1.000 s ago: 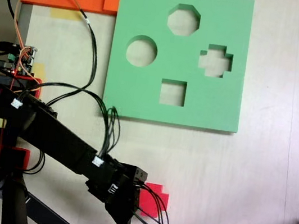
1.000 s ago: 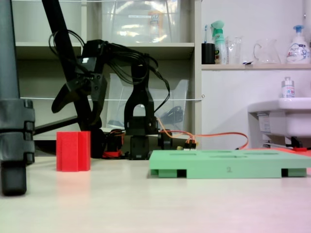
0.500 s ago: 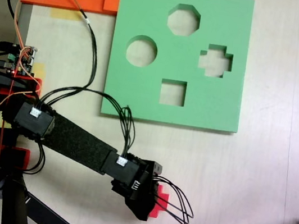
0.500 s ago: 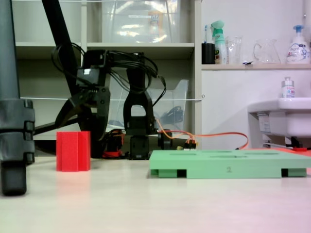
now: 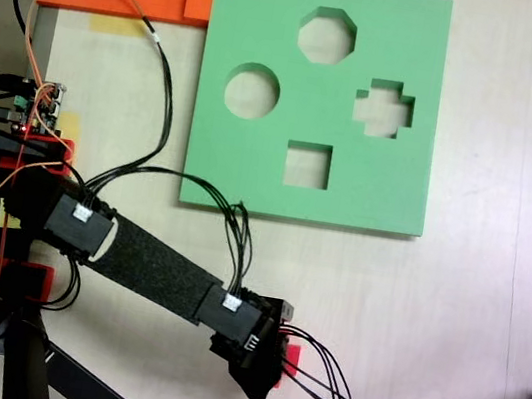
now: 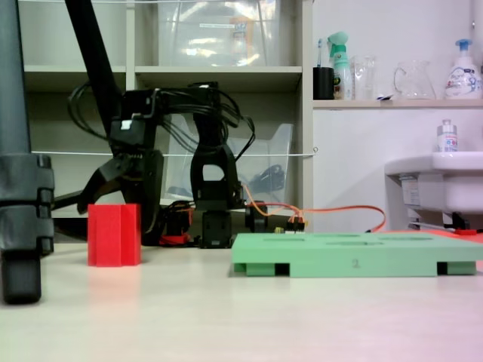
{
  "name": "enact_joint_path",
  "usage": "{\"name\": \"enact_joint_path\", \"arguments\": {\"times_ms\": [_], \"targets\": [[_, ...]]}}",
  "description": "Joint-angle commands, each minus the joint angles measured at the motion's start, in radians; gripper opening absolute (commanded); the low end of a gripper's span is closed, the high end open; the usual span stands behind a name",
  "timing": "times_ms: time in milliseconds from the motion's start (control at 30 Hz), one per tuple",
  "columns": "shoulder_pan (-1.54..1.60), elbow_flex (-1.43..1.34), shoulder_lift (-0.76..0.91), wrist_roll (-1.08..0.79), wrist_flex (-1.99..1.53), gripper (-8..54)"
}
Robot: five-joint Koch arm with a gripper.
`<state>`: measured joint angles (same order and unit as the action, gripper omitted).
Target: Put the cross columnar block into the corresponding hole
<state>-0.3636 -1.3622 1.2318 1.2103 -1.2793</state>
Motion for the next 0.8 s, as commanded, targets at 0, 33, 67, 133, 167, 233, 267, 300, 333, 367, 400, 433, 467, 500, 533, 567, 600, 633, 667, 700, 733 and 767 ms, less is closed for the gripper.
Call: {"name": "enact_joint_path", "arguments": {"times_ms": [0, 33, 67, 133, 167, 233, 267, 300, 333, 367, 400, 433, 467, 500, 533, 567, 600, 633, 667, 700, 733, 767], "targets": [[-0.008, 0.035, 0.012, 0.008, 0.026, 52.0], [-0.009, 0.035, 0.009, 0.008, 0.025, 51.9], [-0.009, 0.034, 0.000, 0.009, 0.025, 51.9], [-0.012, 0.025, -0.005, 0.012, 0.023, 43.5], [-0.017, 0.018, -0.008, 0.014, 0.018, 35.7], [-0.023, 0.008, -0.020, 0.014, -0.006, 30.2], [-0.026, 0.008, -0.026, 0.014, -0.028, 29.9], [-0.031, 0.008, -0.034, 0.015, -0.048, 29.6], [-0.031, 0.008, -0.038, 0.015, -0.066, 27.6], [-0.031, 0.008, -0.038, 0.021, -0.092, 23.4], [-0.029, 0.005, -0.038, 0.034, -0.117, 21.7], [-0.025, 0.003, -0.035, 0.048, -0.138, 21.7], [-0.017, 0.003, -0.018, 0.081, -0.167, 21.7], [-0.014, 0.005, 0.002, 0.127, -0.193, 21.7], [-0.006, 0.012, 0.029, 0.161, -0.209, 21.7], [-0.002, 0.014, 0.054, 0.176, -0.219, 21.6], [0.006, 0.014, 0.081, 0.184, -0.232, 21.6], [0.015, 0.014, 0.117, 0.192, -0.249, 21.6], [0.032, 0.014, 0.156, 0.206, -0.259, 21.5], [0.043, 0.014, 0.183, 0.224, -0.267, 21.5], [0.060, 0.015, 0.207, 0.244, -0.273, 21.5], [0.084, 0.018, 0.238, 0.270, -0.279, 21.4]]}}
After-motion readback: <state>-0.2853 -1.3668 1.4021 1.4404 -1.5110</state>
